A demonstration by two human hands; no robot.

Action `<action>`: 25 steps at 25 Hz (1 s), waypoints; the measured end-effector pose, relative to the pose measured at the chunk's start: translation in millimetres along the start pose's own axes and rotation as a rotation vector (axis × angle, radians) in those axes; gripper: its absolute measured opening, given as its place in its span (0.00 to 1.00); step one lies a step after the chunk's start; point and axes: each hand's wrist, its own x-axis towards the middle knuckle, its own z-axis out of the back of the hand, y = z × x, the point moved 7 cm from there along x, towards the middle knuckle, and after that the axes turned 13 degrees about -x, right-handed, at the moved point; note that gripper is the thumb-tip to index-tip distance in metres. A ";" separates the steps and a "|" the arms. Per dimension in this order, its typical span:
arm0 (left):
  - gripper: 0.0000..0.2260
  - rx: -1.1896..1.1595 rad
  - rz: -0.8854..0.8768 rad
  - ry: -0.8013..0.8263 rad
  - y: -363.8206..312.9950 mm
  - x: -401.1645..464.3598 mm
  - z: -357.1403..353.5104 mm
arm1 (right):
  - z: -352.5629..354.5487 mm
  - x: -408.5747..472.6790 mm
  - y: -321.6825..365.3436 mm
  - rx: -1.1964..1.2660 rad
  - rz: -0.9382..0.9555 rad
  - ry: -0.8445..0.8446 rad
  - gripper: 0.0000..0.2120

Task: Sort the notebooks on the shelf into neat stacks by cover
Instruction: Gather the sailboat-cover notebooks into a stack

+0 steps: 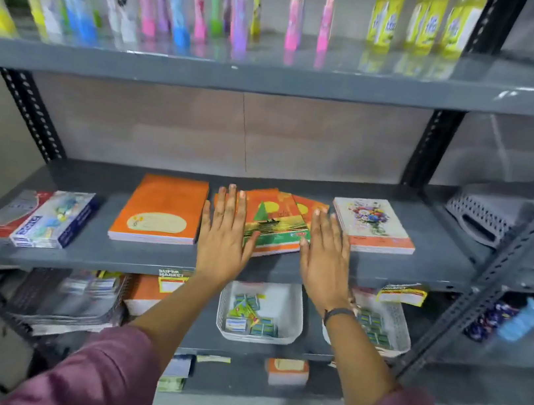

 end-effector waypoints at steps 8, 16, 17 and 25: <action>0.35 -0.359 0.671 0.219 39.2 32.8 -108.5 | -104.3 79.6 -24.9 0.371 -0.114 0.545 0.21; 0.18 -0.589 0.917 -0.081 30.3 40.2 -120.0 | -128.4 84.2 -46.8 0.580 -0.403 0.551 0.18; 0.17 -0.654 0.925 -0.103 22.6 43.9 -121.4 | -125.6 87.7 -54.1 0.573 -0.406 0.529 0.18; 0.32 -1.012 0.695 -0.005 -95.5 120.1 -165.7 | -88.2 123.6 -178.5 0.465 -0.529 0.293 0.18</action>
